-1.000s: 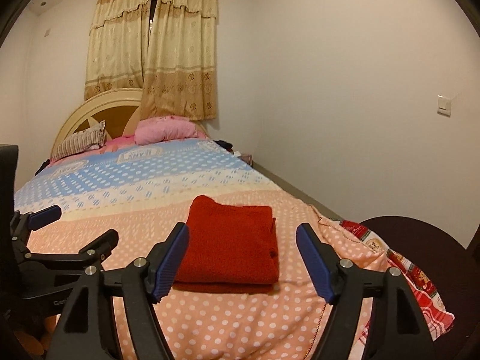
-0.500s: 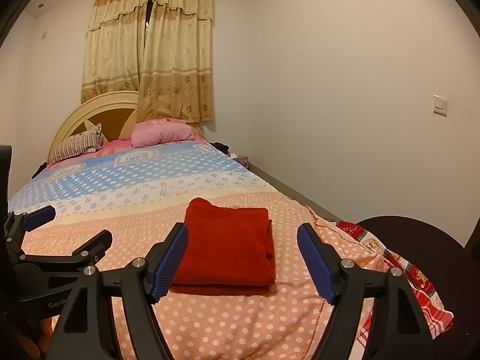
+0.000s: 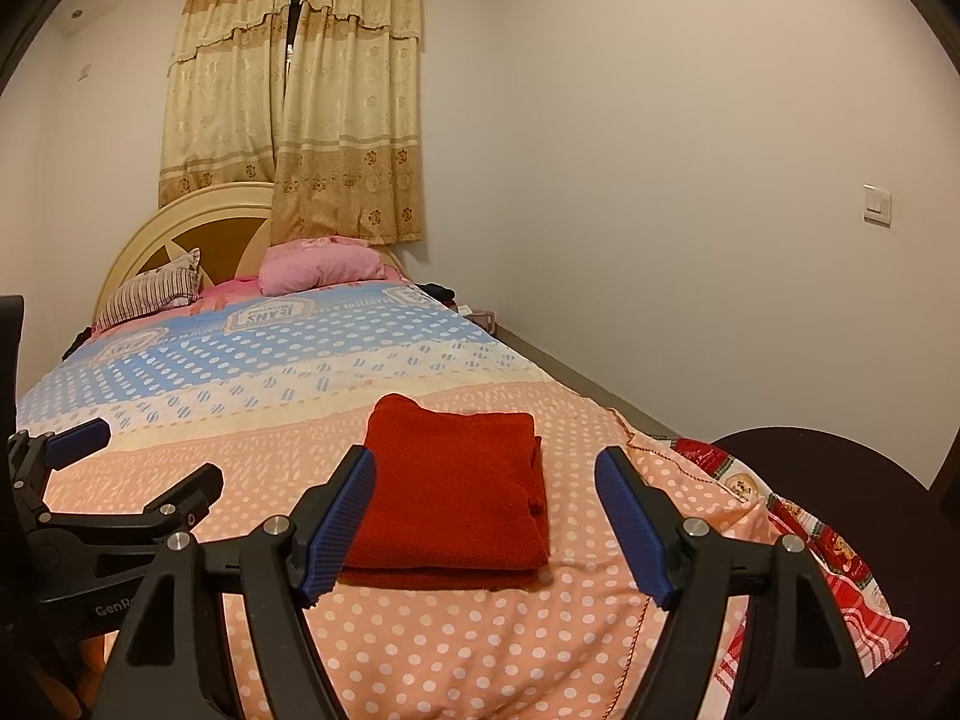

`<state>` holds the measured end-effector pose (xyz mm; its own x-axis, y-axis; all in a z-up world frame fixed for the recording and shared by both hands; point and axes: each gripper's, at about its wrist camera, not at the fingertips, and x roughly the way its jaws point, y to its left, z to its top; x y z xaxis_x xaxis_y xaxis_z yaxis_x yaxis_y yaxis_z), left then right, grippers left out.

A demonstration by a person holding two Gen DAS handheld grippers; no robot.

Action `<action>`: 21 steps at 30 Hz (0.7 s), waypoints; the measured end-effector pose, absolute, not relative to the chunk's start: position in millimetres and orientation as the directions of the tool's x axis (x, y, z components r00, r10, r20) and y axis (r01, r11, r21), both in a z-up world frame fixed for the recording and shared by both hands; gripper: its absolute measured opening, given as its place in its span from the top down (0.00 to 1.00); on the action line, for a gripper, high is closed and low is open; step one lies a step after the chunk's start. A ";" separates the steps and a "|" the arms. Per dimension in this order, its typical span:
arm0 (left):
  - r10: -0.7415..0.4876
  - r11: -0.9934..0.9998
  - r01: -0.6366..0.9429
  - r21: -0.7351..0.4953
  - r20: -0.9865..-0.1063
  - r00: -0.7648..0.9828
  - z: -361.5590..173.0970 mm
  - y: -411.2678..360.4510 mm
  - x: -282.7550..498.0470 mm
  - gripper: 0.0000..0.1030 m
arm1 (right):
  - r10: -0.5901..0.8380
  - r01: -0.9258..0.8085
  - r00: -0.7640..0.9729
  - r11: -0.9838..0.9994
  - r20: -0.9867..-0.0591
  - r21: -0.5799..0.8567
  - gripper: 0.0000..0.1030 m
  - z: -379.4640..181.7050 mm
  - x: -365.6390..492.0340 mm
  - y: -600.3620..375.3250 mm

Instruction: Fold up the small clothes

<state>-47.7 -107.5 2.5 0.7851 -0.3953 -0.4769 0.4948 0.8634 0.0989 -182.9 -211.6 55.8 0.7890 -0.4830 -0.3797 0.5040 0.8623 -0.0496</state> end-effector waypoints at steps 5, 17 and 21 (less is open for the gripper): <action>-0.391 0.866 0.490 0.093 -0.483 0.783 1.3 -107.4 -47.1 0.00 | -0.484 0.504 0.788 0.862 -0.380 -0.052 0.26 55.1 -182.6 -210.7; -0.370 0.869 0.482 0.108 -0.505 0.780 -3.6 -109.9 -38.6 0.00 | -0.494 0.517 0.776 0.854 -0.392 -0.053 0.26 51.4 -182.7 -212.2; -0.366 0.873 0.477 0.098 -0.514 0.776 -5.9 -110.4 -34.3 0.00 | -0.499 0.522 0.772 0.851 -0.394 -0.056 0.26 49.1 -181.5 -214.0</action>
